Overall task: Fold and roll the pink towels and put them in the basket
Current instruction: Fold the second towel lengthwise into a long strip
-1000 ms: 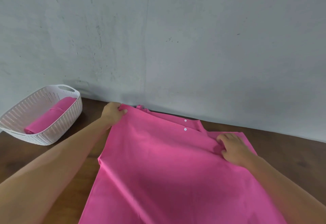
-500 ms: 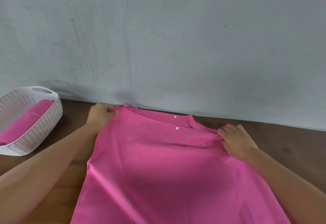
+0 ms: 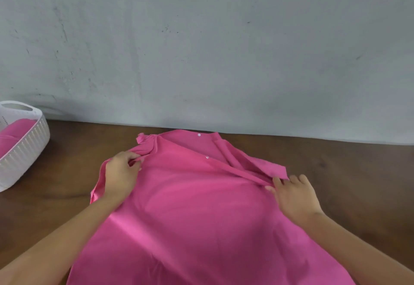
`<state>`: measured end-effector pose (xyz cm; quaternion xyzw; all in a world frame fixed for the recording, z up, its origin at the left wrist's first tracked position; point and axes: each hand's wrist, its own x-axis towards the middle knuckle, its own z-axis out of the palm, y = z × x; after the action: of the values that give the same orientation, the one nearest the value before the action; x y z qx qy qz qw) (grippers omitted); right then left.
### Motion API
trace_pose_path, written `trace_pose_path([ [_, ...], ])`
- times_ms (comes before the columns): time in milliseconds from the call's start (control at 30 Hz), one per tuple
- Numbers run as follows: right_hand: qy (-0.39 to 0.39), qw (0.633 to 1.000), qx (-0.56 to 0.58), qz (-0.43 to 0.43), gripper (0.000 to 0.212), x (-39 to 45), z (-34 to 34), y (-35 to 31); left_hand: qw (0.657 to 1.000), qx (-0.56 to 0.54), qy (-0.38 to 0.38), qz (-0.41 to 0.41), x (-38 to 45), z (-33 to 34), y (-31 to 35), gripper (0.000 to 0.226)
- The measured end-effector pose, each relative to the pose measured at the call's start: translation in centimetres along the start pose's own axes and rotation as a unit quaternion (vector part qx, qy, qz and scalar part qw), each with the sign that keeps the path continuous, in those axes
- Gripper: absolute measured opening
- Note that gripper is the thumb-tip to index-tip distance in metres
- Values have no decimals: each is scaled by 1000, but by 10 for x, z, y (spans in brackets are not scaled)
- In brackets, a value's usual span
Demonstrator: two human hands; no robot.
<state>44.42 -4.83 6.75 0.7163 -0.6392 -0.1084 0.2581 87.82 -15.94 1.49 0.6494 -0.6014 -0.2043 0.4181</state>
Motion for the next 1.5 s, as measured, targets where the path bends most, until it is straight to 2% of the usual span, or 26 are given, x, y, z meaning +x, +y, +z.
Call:
trace_pose_path([
  [33,4,1000,3,16,41,-2,-1,0,1000,-6,6,8,-4,2,-3,14],
  [133,14,1000,-6,26,17,11,-9,3,999,-3,9,33,-8,7,-9,11],
  [267,-77,997,-18,-20,40,33,-5,-2,999,-15,16,23,-8,6,-7,13],
  [367,-147,989,14,-18,64,47,-2,-4,999,-29,18,13,-8,5,-6,15],
  [433,-211,976,55,-6,53,60,-6,-3,999,-34,19,10,-8,5,-5,16],
  [500,-229,967,110,28,26,72,-9,-2,999,-39,21,8,-8,4,-5,16],
  [533,-227,963,132,54,19,76,-9,1,999,-43,22,6,-7,4,-5,16],
  [600,-214,961,143,96,19,80,-13,9,998,-54,23,-1,-6,3,-7,16],
  [733,-154,971,112,143,31,73,-26,47,996,-77,31,-32,-6,0,-5,16],
  [900,-153,962,113,194,33,50,-40,107,974,-144,80,-158,8,-17,-5,18],
  [967,-146,961,115,203,33,39,-44,122,967,-161,93,-176,12,-29,0,12],
  [1067,-143,962,114,203,30,23,-48,132,964,-170,93,-181,14,-47,10,5],
  [1167,-149,968,86,182,30,7,-53,136,962,-184,100,-175,10,-63,19,11],
  [1300,-142,975,58,160,28,-15,-56,144,969,-174,110,-138,-11,-77,44,5],
  [1500,-102,989,-7,108,26,-55,-42,176,976,-153,115,-101,-65,-92,73,13],
])
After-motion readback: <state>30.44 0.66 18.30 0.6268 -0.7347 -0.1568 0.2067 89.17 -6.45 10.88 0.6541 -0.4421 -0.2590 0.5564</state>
